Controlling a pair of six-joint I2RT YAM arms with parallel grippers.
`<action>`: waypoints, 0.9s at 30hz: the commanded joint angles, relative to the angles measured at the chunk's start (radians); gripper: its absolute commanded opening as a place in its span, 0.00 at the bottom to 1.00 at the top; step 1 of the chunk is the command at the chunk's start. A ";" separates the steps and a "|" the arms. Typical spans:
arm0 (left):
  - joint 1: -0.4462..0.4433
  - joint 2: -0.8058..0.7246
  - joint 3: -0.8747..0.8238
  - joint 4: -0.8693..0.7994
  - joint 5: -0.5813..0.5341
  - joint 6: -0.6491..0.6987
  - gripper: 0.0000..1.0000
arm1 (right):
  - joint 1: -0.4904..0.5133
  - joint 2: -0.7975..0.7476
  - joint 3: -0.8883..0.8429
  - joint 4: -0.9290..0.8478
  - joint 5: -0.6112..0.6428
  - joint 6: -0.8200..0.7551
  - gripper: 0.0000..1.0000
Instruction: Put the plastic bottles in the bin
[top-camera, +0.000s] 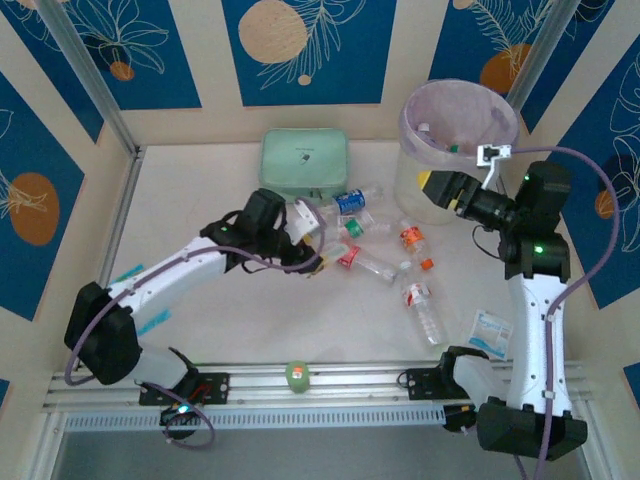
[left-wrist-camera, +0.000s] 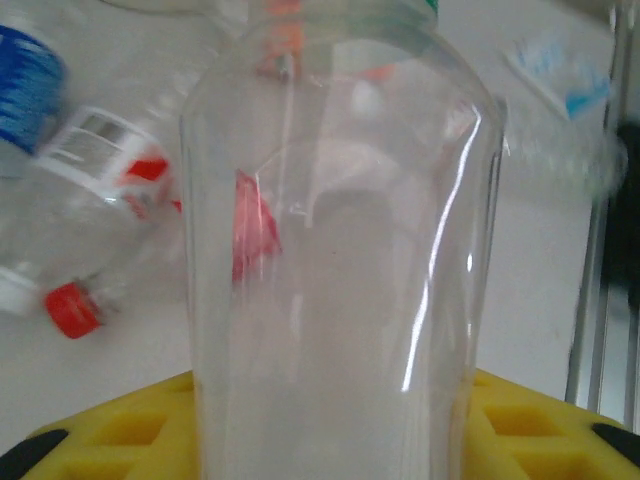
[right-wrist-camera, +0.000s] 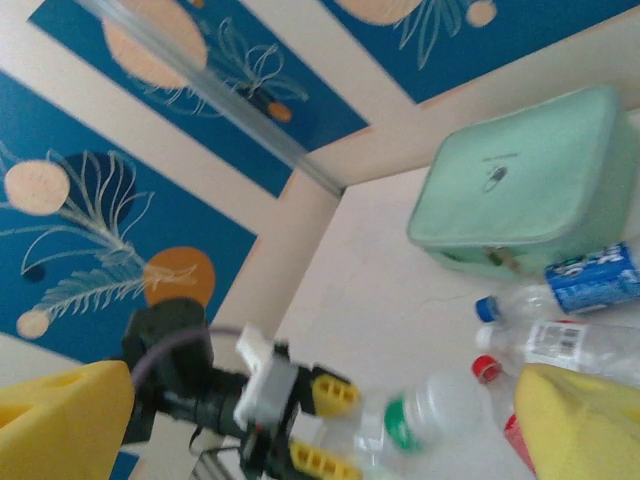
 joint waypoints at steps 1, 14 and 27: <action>0.019 -0.043 -0.079 0.257 0.084 -0.370 0.25 | 0.096 0.047 -0.043 0.098 -0.078 -0.008 0.96; 0.096 0.240 -0.298 1.675 0.384 -1.359 0.18 | 0.355 0.258 -0.126 0.219 -0.023 -0.139 0.93; 0.049 0.233 -0.240 1.473 0.407 -1.213 0.22 | 0.359 0.373 -0.186 0.441 -0.181 -0.045 0.98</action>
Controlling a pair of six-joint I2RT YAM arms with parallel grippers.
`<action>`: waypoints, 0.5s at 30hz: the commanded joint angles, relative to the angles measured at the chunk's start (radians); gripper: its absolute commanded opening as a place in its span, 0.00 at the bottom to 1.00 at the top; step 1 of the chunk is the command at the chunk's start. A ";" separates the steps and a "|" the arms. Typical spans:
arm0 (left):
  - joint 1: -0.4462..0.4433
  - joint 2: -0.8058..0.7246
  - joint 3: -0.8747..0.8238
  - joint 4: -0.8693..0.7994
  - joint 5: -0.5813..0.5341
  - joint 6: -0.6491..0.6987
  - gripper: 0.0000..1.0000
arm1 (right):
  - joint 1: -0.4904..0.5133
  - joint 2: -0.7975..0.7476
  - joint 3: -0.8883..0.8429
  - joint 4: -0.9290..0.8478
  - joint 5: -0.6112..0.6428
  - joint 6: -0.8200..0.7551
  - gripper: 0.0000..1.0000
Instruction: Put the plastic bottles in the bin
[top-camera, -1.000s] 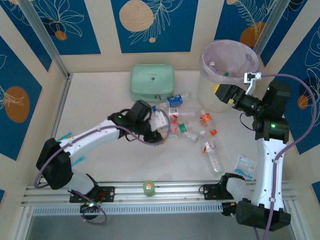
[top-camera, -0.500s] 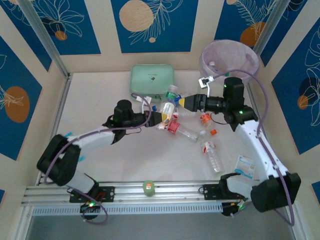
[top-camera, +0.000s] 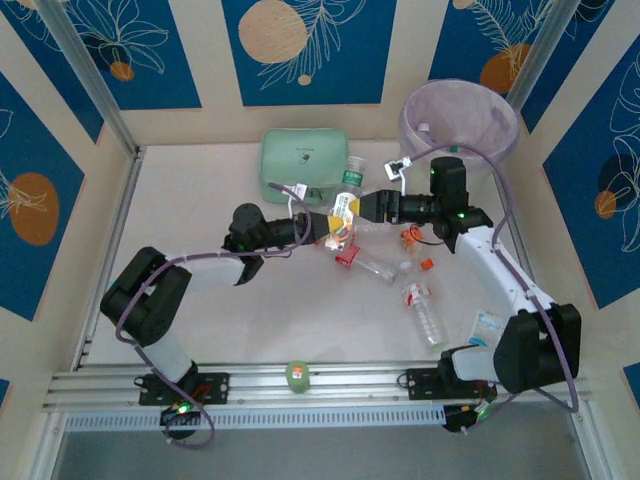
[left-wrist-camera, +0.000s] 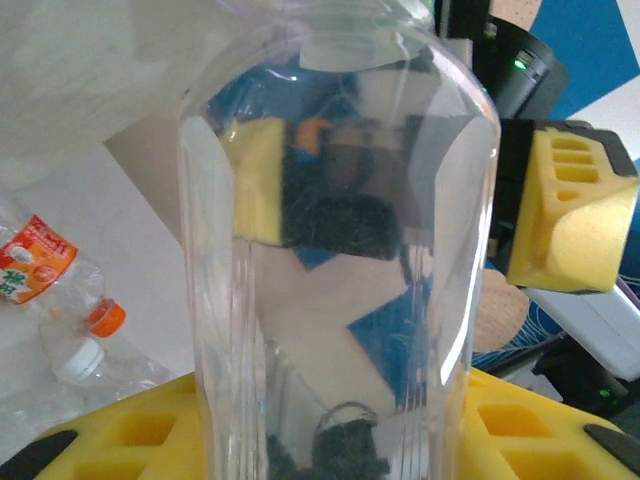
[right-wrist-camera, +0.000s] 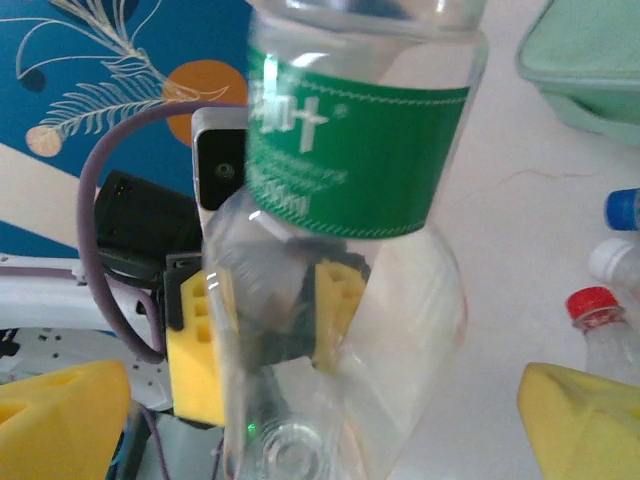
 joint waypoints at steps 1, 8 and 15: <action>-0.021 -0.032 0.037 -0.001 0.047 0.045 0.24 | 0.006 0.033 -0.026 0.184 -0.140 0.104 0.96; -0.028 -0.059 0.047 -0.095 0.032 0.112 0.38 | 0.006 0.078 -0.021 0.287 -0.182 0.180 0.59; -0.017 -0.214 0.069 -0.569 -0.113 0.420 0.89 | -0.013 0.029 0.054 0.089 -0.132 0.078 0.36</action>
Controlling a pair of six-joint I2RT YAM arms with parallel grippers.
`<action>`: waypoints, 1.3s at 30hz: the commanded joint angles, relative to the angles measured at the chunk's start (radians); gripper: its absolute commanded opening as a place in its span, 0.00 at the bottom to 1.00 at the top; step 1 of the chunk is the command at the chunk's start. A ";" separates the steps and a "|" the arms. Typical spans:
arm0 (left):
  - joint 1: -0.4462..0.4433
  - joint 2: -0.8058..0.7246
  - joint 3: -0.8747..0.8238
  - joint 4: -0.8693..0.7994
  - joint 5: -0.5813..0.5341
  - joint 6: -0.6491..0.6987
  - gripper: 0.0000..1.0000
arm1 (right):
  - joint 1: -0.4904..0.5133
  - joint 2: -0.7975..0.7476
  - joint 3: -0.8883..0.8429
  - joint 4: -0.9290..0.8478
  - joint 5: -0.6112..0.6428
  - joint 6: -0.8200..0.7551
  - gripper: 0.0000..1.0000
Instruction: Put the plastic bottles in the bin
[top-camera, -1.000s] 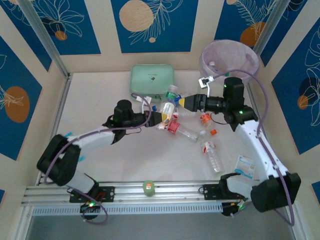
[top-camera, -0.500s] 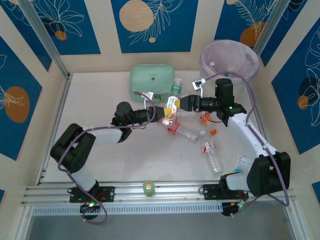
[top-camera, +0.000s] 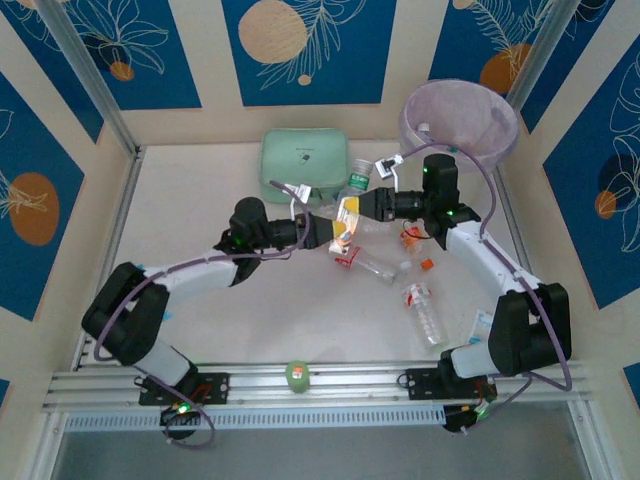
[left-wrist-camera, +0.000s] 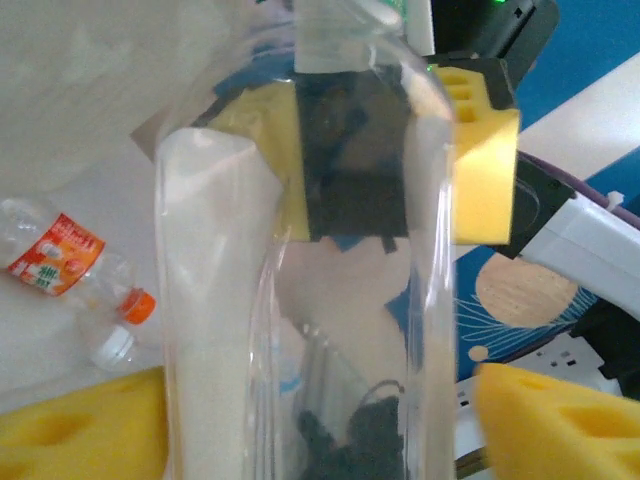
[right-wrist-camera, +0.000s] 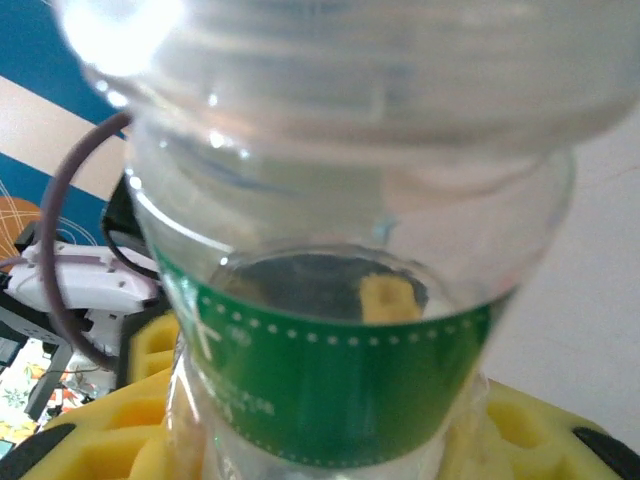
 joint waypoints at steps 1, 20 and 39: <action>0.011 -0.078 0.048 -0.267 -0.076 0.197 0.99 | -0.028 -0.060 0.080 -0.144 0.023 -0.073 0.35; -0.059 -0.296 0.200 -1.160 -1.001 0.598 1.00 | -0.227 0.030 0.853 -0.789 1.220 -0.355 0.00; -0.070 -0.311 0.211 -1.329 -1.104 0.610 1.00 | -0.286 0.849 1.685 -1.399 1.208 -0.470 0.00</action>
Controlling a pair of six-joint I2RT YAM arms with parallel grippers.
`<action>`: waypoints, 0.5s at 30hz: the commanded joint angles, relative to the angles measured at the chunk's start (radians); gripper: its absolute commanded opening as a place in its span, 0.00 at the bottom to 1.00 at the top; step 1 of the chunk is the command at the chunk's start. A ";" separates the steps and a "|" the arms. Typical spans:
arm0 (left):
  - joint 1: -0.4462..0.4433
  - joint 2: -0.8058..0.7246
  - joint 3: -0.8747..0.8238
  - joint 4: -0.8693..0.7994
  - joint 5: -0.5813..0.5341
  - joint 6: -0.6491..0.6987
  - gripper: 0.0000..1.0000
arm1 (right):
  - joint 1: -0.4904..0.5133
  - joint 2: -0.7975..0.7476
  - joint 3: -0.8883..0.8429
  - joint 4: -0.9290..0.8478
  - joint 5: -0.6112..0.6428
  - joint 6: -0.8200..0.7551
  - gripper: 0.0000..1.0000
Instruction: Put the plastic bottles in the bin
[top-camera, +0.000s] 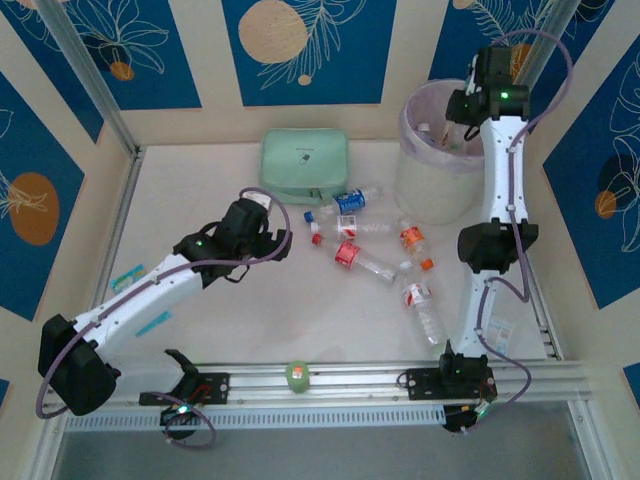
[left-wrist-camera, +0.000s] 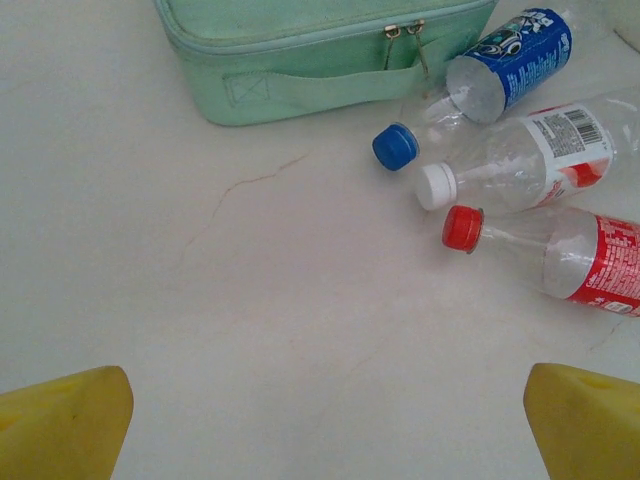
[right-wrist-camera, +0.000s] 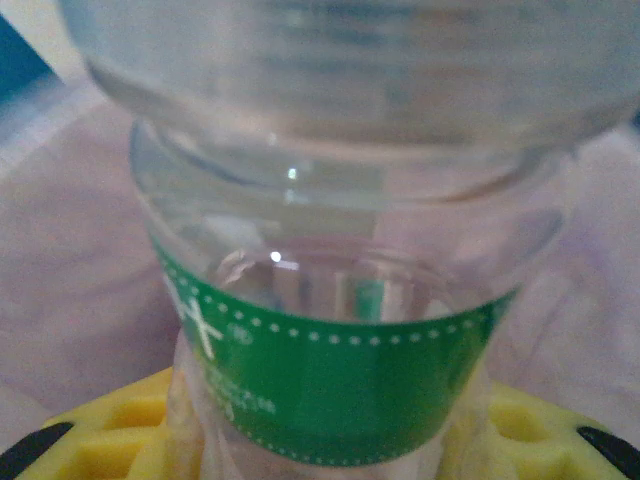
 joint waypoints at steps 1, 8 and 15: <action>-0.010 -0.018 0.006 -0.029 -0.021 0.019 1.00 | -0.023 0.034 -0.022 -0.148 -0.120 -0.008 0.00; -0.011 -0.020 -0.004 0.021 -0.010 0.019 1.00 | -0.042 0.116 -0.169 -0.098 -0.234 0.008 0.00; -0.011 -0.015 -0.017 0.028 0.021 0.038 1.00 | -0.036 0.151 -0.266 -0.010 -0.234 0.027 0.44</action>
